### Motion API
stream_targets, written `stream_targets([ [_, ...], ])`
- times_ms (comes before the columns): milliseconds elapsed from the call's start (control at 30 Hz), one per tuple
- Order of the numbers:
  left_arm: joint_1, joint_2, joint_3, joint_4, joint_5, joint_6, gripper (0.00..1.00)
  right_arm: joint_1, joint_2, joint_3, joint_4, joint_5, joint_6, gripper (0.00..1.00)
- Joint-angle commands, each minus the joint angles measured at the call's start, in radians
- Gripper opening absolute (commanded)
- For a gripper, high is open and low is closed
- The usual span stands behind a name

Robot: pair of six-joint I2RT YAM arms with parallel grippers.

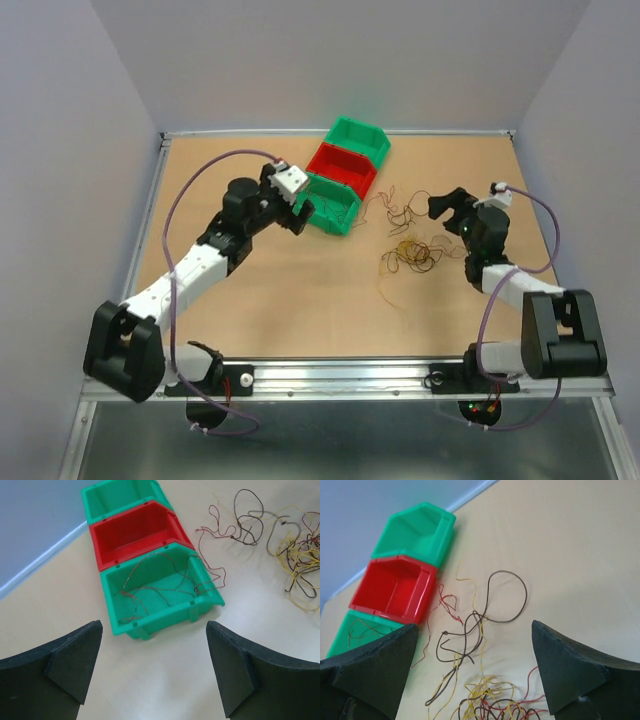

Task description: Untangle the cables

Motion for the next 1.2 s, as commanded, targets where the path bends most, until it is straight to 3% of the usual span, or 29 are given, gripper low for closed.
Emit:
stream_targets([
  [0, -0.108, 0.159, 0.216, -0.100, -0.157, 0.139, 0.97, 0.013, 0.153, 0.196, -0.060, -0.236, -0.095, 1.00],
  [133, -0.177, 0.322, 0.375, -0.163, -0.234, 0.185, 0.97, 0.104, 0.368, 0.348, -0.199, -0.151, -0.213, 1.00],
  [267, -0.189, 0.452, 0.460, -0.161, -0.249, 0.162, 0.97, 0.208, 0.474, 0.467, -0.287, -0.066, -0.296, 1.00],
  [433, -0.189, 0.526, 0.468, -0.100, -0.340, 0.096, 0.96, 0.240, 0.557, 0.550, -0.368, 0.066, -0.316, 0.98],
  [467, -0.191, 0.528, 0.455, -0.080, -0.372, 0.067, 0.96, 0.240, 0.569, 0.558, -0.378, 0.128, -0.312, 0.95],
  [500, -0.188, 0.519, 0.411, -0.033, -0.390, 0.053, 0.96, 0.240, 0.585, 0.561, -0.378, 0.200, -0.298, 0.82],
  [567, -0.188, 0.505, 0.365, 0.013, -0.403, 0.050, 0.96, 0.240, 0.591, 0.566, -0.385, 0.205, -0.284, 0.66],
  [600, -0.188, 0.497, 0.334, 0.035, -0.429, 0.050, 0.96, 0.240, 0.589, 0.561, -0.379, 0.184, -0.293, 0.49],
  [733, -0.169, 0.427, 0.262, 0.073, -0.455, 0.039, 0.96, 0.240, 0.589, 0.560, -0.385, 0.227, -0.273, 0.21],
  [833, -0.143, 0.411, 0.247, 0.079, -0.440, 0.023, 0.97, 0.240, 0.572, 0.544, -0.385, 0.296, -0.231, 0.18],
  [1000, -0.122, 0.425, 0.256, 0.073, -0.437, 0.007, 0.97, 0.240, 0.513, 0.506, -0.390, 0.541, -0.144, 0.07],
  [1033, -0.115, 0.425, 0.257, 0.075, -0.435, 0.003, 0.96, 0.240, 0.500, 0.494, -0.407, 0.649, -0.094, 0.01],
  [1167, -0.105, 0.414, 0.256, 0.075, -0.427, -0.005, 0.97, 0.240, 0.418, 0.439, -0.425, 0.814, -0.045, 0.01],
])
